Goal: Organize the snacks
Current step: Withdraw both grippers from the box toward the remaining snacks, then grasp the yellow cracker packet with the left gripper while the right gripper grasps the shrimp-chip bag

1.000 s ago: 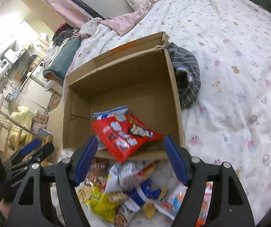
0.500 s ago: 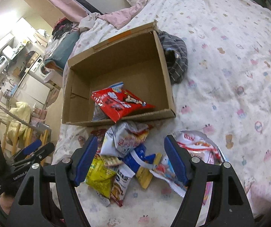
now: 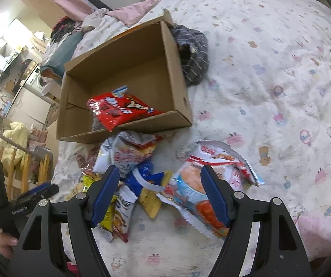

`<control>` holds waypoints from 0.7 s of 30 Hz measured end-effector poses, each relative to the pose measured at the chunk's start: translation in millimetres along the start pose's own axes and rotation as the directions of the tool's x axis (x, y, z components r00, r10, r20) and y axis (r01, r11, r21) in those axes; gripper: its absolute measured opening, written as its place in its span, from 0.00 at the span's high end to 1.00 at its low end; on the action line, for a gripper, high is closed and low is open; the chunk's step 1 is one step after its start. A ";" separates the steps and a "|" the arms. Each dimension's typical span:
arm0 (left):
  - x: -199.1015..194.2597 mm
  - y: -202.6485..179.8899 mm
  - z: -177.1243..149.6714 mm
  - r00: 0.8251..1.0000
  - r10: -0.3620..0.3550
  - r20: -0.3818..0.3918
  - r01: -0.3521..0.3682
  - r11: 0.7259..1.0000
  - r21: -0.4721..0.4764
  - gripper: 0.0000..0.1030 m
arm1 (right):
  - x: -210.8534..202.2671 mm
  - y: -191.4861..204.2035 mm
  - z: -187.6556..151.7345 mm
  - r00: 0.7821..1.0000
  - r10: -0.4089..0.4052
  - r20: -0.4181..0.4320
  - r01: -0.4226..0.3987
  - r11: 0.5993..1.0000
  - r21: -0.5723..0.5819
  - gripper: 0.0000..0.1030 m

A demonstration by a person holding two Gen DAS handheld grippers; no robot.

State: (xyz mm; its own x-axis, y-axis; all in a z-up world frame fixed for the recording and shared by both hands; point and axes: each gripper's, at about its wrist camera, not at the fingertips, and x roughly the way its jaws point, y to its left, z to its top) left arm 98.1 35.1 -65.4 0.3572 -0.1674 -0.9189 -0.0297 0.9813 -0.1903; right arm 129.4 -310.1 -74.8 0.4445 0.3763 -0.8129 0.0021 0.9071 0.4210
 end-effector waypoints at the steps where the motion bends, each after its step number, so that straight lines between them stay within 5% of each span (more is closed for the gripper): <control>1: 2.6 -2.1 -1.7 1.000 -0.014 -0.015 0.014 1.000 0.008 0.14 | -0.2 -1.6 0.1 1.000 0.001 -0.001 -0.001 1.000 0.008 0.27; 8: 32.1 -8.4 4.5 0.995 -0.018 -0.103 0.017 1.000 -0.009 0.14 | -1.0 1.8 3.1 1.000 0.003 0.008 -0.003 1.000 0.008 0.27; 12: 58.9 -2.7 10.8 0.976 -0.106 -0.190 0.089 0.992 -0.093 0.34 | -2.6 -1.9 2.8 1.000 -0.003 0.011 0.002 1.000 0.014 0.27; 15: 68.1 -4.5 12.9 0.971 -0.116 -0.211 0.095 0.990 -0.103 0.40 | -4.9 -9.4 2.5 1.000 -0.007 0.015 0.006 0.999 0.036 0.27; 21: 65.6 -1.6 14.1 0.967 -0.135 -0.215 0.111 0.987 -0.119 0.90 | -6.6 -19.7 2.3 1.000 -0.018 0.013 0.018 0.998 0.059 0.27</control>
State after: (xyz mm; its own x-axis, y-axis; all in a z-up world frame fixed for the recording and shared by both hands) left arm 134.7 23.9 -120.4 0.1487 -0.3151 -0.9373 -0.1006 0.9381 -0.3313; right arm 128.5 -330.9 -76.8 0.4559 0.3572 -0.8152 0.0629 0.9007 0.4298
